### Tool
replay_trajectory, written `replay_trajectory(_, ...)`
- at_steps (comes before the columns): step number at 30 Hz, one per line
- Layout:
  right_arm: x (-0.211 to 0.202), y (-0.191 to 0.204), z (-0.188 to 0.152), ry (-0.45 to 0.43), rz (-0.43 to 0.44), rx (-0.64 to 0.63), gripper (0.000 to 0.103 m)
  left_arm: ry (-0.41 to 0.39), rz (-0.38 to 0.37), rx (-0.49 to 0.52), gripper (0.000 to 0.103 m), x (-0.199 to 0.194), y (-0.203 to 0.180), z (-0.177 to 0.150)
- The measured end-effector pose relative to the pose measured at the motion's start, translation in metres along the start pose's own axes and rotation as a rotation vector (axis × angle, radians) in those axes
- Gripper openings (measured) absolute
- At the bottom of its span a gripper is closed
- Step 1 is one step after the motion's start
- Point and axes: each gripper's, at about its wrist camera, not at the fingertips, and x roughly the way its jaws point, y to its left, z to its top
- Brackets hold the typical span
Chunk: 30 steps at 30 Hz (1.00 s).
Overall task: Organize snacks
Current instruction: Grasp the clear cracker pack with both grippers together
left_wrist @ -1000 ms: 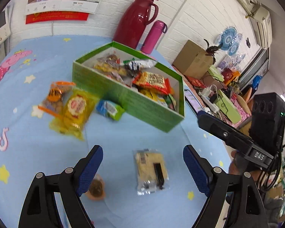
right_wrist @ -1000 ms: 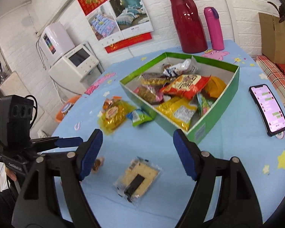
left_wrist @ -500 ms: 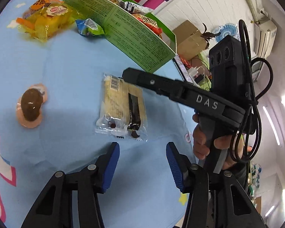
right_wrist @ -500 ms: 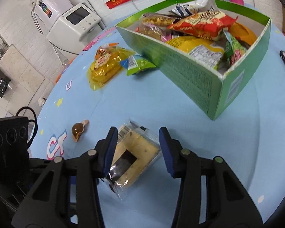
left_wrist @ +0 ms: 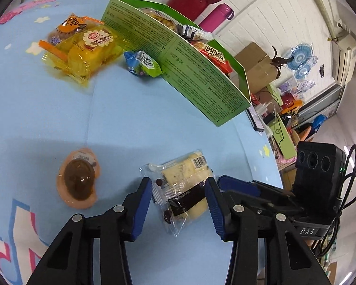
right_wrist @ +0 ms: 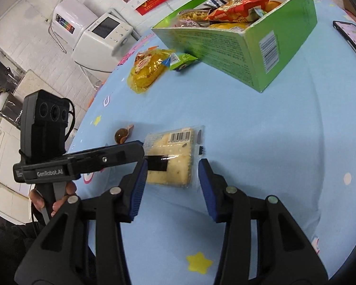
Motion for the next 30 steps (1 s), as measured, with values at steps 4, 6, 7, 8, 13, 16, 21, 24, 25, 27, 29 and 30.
replay_trajectory(4, 0.001, 0.004, 0.003, 0.003, -0.042, -0.037, 0.047, 0.001, 0.048, 0.065, 0.037, 0.001, -0.008, -0.004)
replay_trajectory(6, 0.004, 0.010, 0.003, 0.004, -0.063, -0.078, 0.047, -0.001, 0.067, 0.086, 0.037, 0.000, -0.011, -0.005)
replay_trajectory(7, 0.005, 0.012, 0.003, 0.002, -0.072, -0.090, 0.047, -0.002, 0.078, 0.099, 0.037, 0.001, -0.013, -0.004)
replay_trajectory(8, 0.005, 0.013, 0.003, 0.001, -0.078, -0.095, 0.047, -0.005, 0.089, 0.114, 0.037, 0.003, -0.016, -0.003)
replay_trajectory(13, 0.009, 0.019, -0.001, -0.036, -0.121, -0.114, 0.038, -0.047, 0.173, 0.216, 0.036, 0.011, -0.034, -0.009)
replay_trajectory(16, 0.010, 0.021, -0.003, -0.038, -0.134, -0.082, 0.026, -0.069, 0.194, 0.219, 0.035, 0.014, -0.043, -0.011)
replay_trajectory(21, 0.002, 0.027, -0.004, -0.067, -0.131, -0.076, 0.017, -0.084, 0.155, 0.173, 0.028, 0.005, -0.037, -0.007)
replay_trajectory(24, -0.006, 0.035, 0.002, -0.098, -0.054, -0.076, 0.003, -0.090, 0.097, 0.158, 0.012, -0.002, -0.039, -0.001)
replay_trajectory(25, -0.007, 0.043, 0.005, -0.104, -0.076, -0.107, 0.003, -0.064, 0.049, 0.149, 0.011, -0.002, -0.041, 0.001)
replay_trajectory(27, -0.008, 0.054, 0.008, -0.126, -0.115, -0.165, 0.004, -0.071, 0.084, 0.184, 0.010, 0.000, -0.051, 0.002)
replay_trajectory(29, -0.013, 0.051, 0.010, -0.142, -0.113, -0.154, 0.005, -0.073, 0.096, 0.200, 0.011, 0.000, -0.052, 0.004)
replay_trajectory(30, -0.016, 0.048, 0.010, -0.148, -0.129, -0.153, 0.011, -0.056, 0.077, 0.176, 0.014, -0.002, -0.047, 0.005)
